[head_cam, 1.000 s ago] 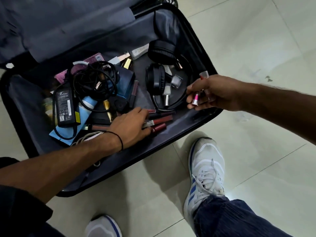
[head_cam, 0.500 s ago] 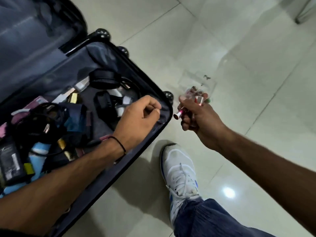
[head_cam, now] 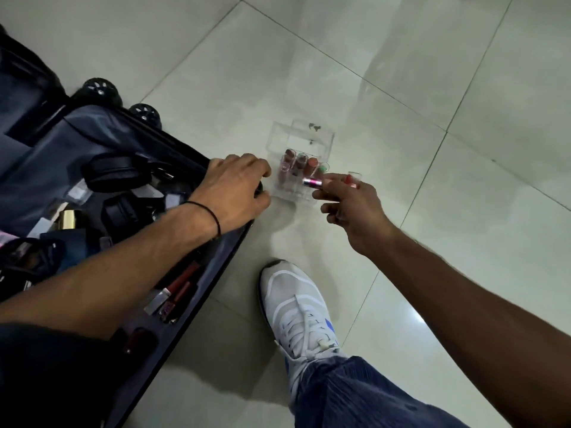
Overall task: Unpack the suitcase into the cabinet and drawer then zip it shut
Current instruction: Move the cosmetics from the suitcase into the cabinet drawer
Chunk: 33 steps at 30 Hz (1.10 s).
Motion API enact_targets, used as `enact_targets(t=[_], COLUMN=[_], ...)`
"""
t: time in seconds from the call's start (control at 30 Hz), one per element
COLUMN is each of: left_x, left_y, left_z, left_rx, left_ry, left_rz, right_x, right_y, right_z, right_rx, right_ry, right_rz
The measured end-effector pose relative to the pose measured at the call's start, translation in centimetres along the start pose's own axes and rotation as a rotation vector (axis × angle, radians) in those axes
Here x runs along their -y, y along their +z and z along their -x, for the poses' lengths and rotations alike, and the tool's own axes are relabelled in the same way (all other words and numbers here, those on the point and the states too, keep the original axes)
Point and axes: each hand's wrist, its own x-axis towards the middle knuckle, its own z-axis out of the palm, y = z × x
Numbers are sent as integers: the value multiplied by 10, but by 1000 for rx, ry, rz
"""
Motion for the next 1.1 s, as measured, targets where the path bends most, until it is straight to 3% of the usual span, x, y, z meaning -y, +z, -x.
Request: enact_targets(t=[0.23,0.5,0.67,0.87,1.1], left_x=[3,3,6,9,9], left_y=[6,10,12,16,16], left_z=[-12,-6,-5,-6,-7], left_rx=[214,209,202,195,216], left_ry=[28,90,112,128,153], left_rz=[-131,-178,-173,-152,-171], right_x=[-7,3,8,7,12], right_y=[11,38,46,45,45], right_z=[-12,-26,-35,-35,-31], right_rx=[-87,-38,-64,-94,-74], right_ry=[-284,-558,-614,-591,-423], right_rz=[384,807,934,891,543])
